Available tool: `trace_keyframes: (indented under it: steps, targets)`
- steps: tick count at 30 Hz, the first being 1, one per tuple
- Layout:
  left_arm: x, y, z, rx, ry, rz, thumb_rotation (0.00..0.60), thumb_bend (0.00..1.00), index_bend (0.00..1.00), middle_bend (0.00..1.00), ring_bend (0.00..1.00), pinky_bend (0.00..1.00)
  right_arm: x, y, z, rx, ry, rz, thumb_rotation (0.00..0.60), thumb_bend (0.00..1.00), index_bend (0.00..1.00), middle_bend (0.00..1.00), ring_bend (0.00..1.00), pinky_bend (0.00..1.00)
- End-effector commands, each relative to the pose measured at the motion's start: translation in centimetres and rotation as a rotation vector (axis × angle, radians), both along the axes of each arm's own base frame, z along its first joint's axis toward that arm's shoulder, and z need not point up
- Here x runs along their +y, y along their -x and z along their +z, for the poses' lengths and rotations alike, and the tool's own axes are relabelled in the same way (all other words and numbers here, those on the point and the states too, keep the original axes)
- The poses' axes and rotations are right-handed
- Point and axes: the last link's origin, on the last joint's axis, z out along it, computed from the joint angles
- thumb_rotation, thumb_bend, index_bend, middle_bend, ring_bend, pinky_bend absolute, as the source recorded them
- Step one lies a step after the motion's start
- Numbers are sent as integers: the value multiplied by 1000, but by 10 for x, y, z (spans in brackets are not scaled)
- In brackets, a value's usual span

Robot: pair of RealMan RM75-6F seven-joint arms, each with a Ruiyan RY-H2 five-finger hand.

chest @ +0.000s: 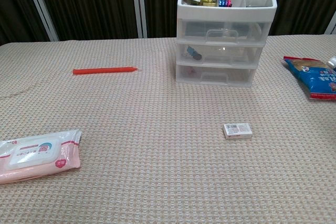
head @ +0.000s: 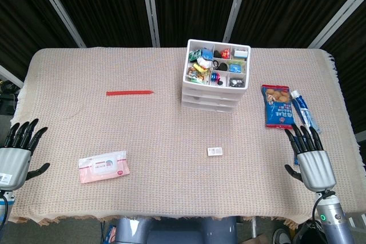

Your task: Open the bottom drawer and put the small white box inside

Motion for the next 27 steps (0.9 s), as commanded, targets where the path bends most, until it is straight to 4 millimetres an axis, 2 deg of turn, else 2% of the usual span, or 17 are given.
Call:
trace_keyframes:
  steps: [1,24,27]
  targets:
    - [0,0,0,0,-1,0,600,112,136,0,0,0,0,0,0,0,0,0,600,75,64,0,0,0]
    - [2,2,1,-9,3,-1,600,113,136,0,0,0,-1,-3,-3,-11,-5,10,600,77,70,0,0,0]
    - [1,-1,1,-9,1,-12,600,113,136,0,0,0,0,-5,-1,-33,-2,13,600,86,83,60,24,22]
